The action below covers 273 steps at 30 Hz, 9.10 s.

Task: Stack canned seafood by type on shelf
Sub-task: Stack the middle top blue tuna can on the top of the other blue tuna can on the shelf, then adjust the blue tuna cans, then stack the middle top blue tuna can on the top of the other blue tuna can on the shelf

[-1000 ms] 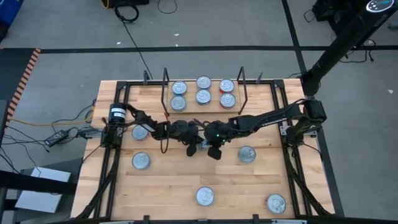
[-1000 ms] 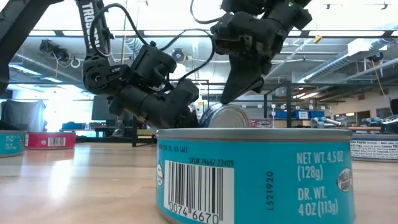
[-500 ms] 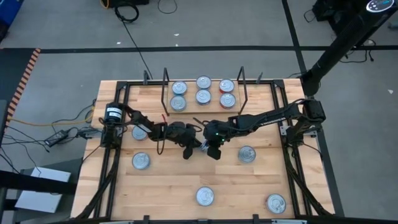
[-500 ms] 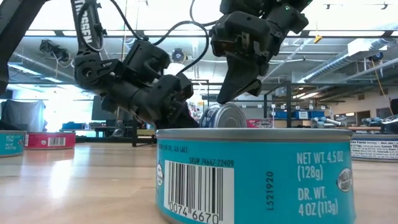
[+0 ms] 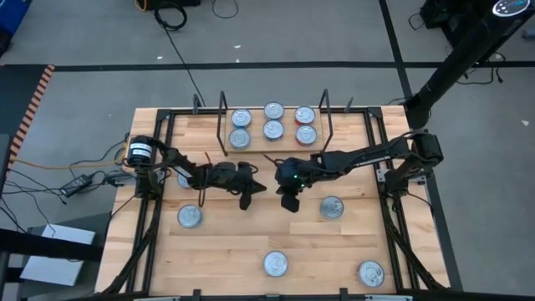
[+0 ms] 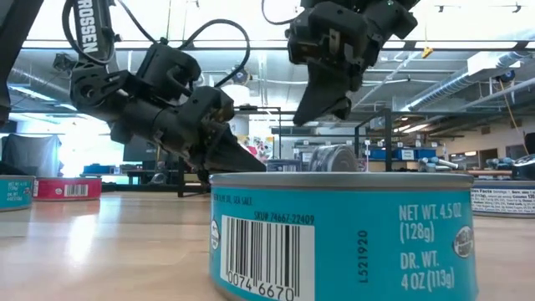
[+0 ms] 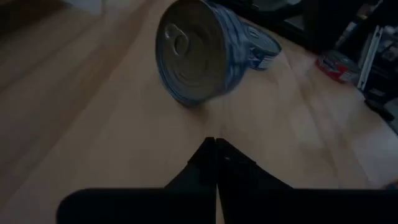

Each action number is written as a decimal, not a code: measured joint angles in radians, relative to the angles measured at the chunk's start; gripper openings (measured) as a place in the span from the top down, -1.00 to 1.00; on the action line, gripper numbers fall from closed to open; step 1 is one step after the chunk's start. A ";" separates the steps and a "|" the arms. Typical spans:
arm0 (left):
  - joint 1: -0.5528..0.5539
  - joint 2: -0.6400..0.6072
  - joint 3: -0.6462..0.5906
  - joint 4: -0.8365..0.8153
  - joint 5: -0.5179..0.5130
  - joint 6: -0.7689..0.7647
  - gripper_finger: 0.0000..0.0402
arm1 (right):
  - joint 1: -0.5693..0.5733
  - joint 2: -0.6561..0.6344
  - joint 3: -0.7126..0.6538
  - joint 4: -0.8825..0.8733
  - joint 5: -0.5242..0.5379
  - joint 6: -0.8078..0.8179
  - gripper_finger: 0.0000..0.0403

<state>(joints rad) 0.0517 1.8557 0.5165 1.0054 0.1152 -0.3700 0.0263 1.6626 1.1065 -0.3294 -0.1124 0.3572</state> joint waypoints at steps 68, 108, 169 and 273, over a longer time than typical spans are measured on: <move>0.000 0.000 -0.208 0.457 -0.175 -0.110 0.99 | -0.457 0.170 0.351 -0.211 0.261 0.081 0.94; 0.000 0.001 -0.208 0.416 -0.175 -0.123 0.99 | -0.619 0.514 0.758 -0.501 0.119 -0.129 1.00; 0.000 0.001 -0.208 0.416 -0.163 -0.096 0.99 | -0.175 0.245 0.842 -1.036 0.010 -0.849 -0.06; 0.000 0.000 -0.210 0.372 -0.136 -0.120 0.99 | -0.442 0.295 0.457 -0.120 0.590 -1.247 0.27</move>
<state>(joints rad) 0.0513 1.8557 0.3069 1.3774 -0.0212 -0.4896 -0.4160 1.9576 1.5639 -0.4493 0.4773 -0.8902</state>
